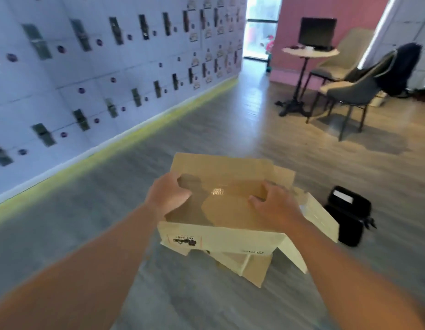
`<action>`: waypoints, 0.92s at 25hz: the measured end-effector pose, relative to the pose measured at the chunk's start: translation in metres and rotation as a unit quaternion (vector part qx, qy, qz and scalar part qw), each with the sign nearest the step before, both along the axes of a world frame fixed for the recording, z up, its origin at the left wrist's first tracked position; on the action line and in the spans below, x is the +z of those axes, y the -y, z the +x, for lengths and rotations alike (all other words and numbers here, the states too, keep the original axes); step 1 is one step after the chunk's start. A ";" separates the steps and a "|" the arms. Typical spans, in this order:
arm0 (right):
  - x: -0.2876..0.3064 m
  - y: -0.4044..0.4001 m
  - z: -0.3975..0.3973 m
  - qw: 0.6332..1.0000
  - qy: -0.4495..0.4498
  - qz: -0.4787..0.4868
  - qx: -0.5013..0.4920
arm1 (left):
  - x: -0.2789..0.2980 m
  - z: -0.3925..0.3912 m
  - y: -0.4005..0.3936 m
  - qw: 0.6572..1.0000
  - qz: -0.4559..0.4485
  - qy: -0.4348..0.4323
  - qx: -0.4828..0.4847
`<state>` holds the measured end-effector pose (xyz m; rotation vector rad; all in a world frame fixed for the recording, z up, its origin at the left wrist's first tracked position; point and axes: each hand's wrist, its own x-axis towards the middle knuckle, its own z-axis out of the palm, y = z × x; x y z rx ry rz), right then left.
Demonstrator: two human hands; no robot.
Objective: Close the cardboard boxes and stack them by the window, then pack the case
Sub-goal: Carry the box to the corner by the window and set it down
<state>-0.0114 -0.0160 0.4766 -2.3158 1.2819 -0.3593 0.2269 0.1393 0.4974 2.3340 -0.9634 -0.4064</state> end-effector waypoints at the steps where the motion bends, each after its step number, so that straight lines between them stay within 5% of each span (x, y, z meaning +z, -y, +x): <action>1: 0.018 -0.011 0.025 1.000 0.007 0.000 0.010 | 0.015 0.023 -0.017 1.000 -0.003 0.009 0.012; 12: 0.102 -0.085 0.300 0.999 0.009 -0.034 0.038 | 0.093 0.288 -0.113 0.997 -0.015 0.065 0.039; 23: 0.108 0.073 0.516 0.997 0.006 -0.043 0.057 | 0.105 0.505 0.044 0.998 -0.017 0.046 0.030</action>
